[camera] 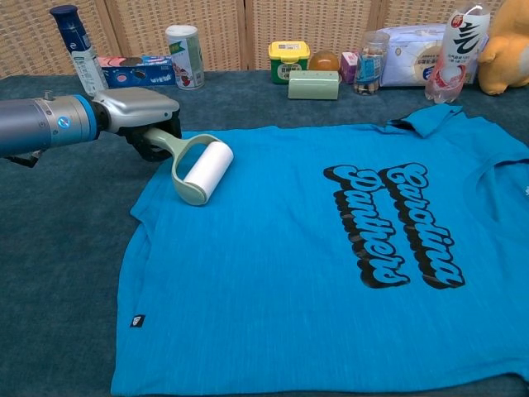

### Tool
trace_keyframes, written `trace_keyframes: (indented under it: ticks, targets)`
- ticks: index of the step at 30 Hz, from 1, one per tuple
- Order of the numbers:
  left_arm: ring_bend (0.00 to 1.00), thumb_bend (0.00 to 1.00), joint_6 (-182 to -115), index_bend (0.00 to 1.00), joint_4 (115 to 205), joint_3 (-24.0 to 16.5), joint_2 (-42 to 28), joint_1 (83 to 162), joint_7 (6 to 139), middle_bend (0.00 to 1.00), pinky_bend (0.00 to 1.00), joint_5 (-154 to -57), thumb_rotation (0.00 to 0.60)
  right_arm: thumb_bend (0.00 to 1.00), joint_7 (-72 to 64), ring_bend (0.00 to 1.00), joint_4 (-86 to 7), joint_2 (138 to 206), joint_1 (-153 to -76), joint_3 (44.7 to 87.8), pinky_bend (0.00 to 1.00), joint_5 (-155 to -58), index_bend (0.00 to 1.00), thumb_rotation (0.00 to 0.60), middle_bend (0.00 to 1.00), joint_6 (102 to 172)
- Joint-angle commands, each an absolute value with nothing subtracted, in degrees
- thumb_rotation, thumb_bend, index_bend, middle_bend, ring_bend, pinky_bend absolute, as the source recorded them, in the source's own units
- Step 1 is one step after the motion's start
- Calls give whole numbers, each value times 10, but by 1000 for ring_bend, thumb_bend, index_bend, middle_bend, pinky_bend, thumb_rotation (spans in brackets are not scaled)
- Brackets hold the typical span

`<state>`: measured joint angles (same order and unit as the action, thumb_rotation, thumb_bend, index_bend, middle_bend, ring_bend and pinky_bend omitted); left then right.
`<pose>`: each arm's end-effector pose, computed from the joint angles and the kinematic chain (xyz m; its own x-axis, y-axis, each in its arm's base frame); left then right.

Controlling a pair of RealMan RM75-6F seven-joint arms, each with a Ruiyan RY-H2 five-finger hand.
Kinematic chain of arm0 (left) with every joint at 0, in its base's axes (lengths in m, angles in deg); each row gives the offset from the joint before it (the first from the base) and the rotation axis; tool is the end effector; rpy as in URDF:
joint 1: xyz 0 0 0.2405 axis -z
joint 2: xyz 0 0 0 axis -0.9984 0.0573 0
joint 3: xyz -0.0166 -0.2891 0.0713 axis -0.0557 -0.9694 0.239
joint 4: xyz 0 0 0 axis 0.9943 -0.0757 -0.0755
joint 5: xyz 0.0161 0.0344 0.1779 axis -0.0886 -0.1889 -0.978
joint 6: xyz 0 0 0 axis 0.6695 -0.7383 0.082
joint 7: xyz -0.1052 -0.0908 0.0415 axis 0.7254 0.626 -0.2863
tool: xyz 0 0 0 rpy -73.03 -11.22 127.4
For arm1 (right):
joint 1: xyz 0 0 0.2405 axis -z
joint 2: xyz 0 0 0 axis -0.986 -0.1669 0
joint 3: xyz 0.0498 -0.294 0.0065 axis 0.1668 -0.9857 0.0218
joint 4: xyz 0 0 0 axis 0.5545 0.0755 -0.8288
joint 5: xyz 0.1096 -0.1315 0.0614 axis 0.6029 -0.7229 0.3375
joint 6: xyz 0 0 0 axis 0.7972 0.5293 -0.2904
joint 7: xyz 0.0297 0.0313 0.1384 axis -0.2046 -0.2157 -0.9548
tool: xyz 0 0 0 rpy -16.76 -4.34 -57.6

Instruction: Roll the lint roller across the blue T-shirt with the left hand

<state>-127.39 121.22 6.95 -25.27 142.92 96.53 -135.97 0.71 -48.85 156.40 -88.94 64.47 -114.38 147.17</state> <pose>-0.1975 0.4600 -0.0293 0.6923 0.2450 0.6787 0.6671 -0.5760 -0.4725 -0.3858 -0.2216 0.2015 0.4514 -0.0668 0.8898 -0.8655 0.2099 0.4548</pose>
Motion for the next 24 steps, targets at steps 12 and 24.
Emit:
trace_keyframes:
  ticks: [12,24]
  targets:
    - [815,681,-1238,938,1360,11,-181,1434,805,871,971,-1278,600,0,5,0,-492,1561,-888,645,0,-1146,25,600,0,1474]
    - [830,681,-1267,938,1394,-8,-168,1422,789,874,983,-1258,600,0,5,0,-491,1561,-889,644,0,-1145,25,600,0,1471]
